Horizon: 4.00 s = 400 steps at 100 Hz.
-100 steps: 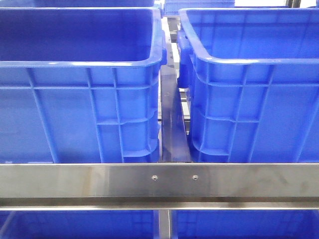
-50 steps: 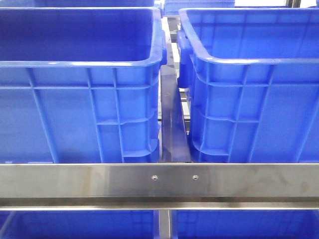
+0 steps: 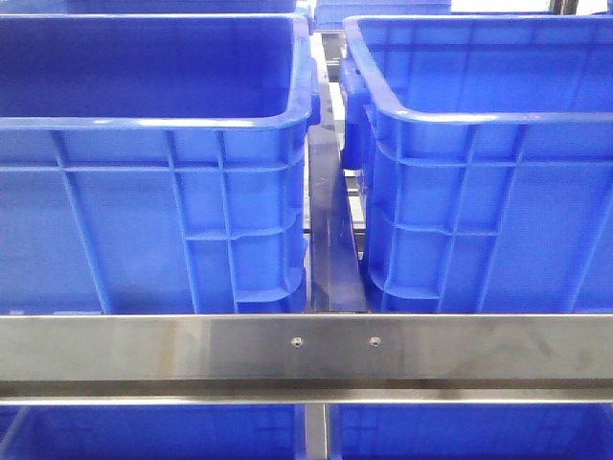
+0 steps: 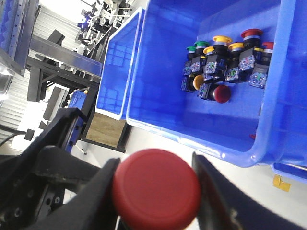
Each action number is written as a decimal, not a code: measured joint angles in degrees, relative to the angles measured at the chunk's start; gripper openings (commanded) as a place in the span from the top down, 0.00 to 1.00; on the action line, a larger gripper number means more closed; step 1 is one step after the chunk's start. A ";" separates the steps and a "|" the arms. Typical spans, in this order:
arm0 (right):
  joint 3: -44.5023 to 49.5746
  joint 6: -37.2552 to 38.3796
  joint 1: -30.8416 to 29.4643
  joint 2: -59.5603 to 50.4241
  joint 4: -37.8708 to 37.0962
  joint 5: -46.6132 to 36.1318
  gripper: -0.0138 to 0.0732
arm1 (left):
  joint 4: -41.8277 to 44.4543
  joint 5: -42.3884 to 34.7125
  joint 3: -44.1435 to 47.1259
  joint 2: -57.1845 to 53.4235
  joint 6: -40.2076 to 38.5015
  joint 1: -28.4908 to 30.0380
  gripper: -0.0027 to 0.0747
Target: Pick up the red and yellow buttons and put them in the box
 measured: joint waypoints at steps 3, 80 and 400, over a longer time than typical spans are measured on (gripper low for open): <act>0.00 0.00 0.00 0.00 0.00 0.00 0.73 | 0.00 0.00 0.00 0.00 0.00 0.00 0.76; -0.08 -2.41 0.01 0.00 0.22 -8.02 0.73 | 0.12 -0.06 0.00 0.00 0.07 0.00 0.16; -29.06 -45.19 -7.69 44.08 1.90 -48.96 0.81 | 0.90 -18.35 41.79 -47.31 -3.32 41.52 0.99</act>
